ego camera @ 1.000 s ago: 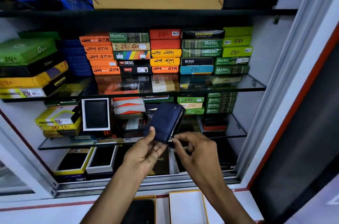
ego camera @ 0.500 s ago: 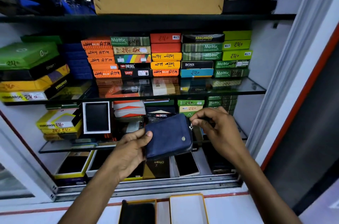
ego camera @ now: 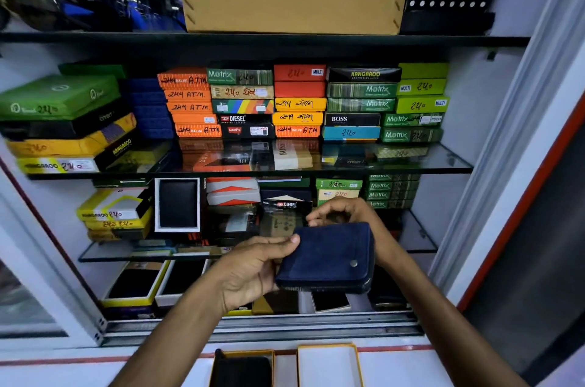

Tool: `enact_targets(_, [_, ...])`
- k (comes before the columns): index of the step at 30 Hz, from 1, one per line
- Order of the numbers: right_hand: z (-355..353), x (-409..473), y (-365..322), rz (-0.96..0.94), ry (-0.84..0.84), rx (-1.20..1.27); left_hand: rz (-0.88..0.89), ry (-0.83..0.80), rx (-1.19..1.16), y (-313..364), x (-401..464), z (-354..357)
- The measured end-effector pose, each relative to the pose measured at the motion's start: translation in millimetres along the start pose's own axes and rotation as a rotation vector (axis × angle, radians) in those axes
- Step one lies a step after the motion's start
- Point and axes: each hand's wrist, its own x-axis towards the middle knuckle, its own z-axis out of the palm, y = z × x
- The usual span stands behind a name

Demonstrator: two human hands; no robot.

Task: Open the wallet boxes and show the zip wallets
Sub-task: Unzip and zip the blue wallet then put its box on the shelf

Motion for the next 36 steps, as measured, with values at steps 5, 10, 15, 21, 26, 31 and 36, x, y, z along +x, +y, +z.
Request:
enact_targets(5, [-8,-30,18,0.316,0.293,0.309,0.06,0.145,-0.087,-8,5,-4])
enact_targets(10, [-13,-57,13,0.323,0.199,0.439,0.249,0.198,0.01,-15,8,-11])
enact_targets(15, [-18,-70,8,0.099,0.211,0.26,0.598,0.202,0.348,-19,2,-16])
enact_targets(21, [-8,-91,25,-0.106,0.236,0.13,0.867,0.15,0.548,-40,-1,-29])
enact_targets(26, [2,-109,49,-0.128,0.292,0.101,0.947,0.167,0.659,-67,3,-39])
enact_targets(31, [14,-131,64,0.141,0.315,0.171,0.669,0.271,0.453,-100,8,-39])
enact_targets(36, [38,-151,116,0.547,0.296,0.062,0.248,0.514,0.371,-163,38,-54])
